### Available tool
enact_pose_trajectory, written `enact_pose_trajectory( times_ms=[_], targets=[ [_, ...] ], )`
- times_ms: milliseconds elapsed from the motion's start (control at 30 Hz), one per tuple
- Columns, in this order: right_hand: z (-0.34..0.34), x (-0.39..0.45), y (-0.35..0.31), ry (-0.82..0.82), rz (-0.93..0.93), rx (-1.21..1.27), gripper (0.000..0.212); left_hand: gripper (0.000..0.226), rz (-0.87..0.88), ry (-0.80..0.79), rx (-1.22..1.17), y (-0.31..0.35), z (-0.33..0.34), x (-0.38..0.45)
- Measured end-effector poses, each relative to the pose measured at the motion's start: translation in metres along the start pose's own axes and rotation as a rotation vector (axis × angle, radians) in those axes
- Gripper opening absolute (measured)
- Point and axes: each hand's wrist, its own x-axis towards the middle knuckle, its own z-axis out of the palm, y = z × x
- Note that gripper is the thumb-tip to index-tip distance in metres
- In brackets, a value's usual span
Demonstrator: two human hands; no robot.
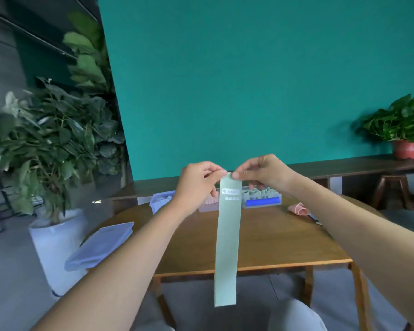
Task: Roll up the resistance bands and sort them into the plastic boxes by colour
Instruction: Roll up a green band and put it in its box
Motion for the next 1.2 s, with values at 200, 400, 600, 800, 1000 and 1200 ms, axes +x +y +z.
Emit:
enact_pose_trajectory(
  times_ms=[200, 400, 600, 800, 1000, 1200],
  targets=[
    [0.056, 0.031, 0.045, -0.129, 0.061, -0.007, 0.02, 0.011, -0.112, -0.051, 0.1, -0.075, -0.018, -0.017],
    [0.107, 0.085, 0.118, -0.101, 0.08, -0.05, 0.004, 0.013, -0.251, -0.052, 0.122, -0.17, -0.002, -0.001],
    [0.129, 0.133, 0.178, -0.091, 0.121, -0.059, 0.012, 0.011, -0.366, -0.086, 0.073, -0.239, 0.017, 0.028],
    [0.128, 0.166, 0.221, -0.145, 0.197, 0.003, 0.011, 0.011, -0.429, -0.098, -0.029, -0.281, 0.031, 0.05],
    [0.135, 0.193, 0.252, -0.137, 0.265, 0.028, 0.009, 0.006, -0.461, -0.092, -0.032, -0.315, 0.044, 0.067],
    [0.156, 0.206, 0.289, -0.011, 0.275, -0.051, 0.011, 0.009, -0.502, -0.06, 0.01, -0.352, 0.062, 0.071]
  ],
)
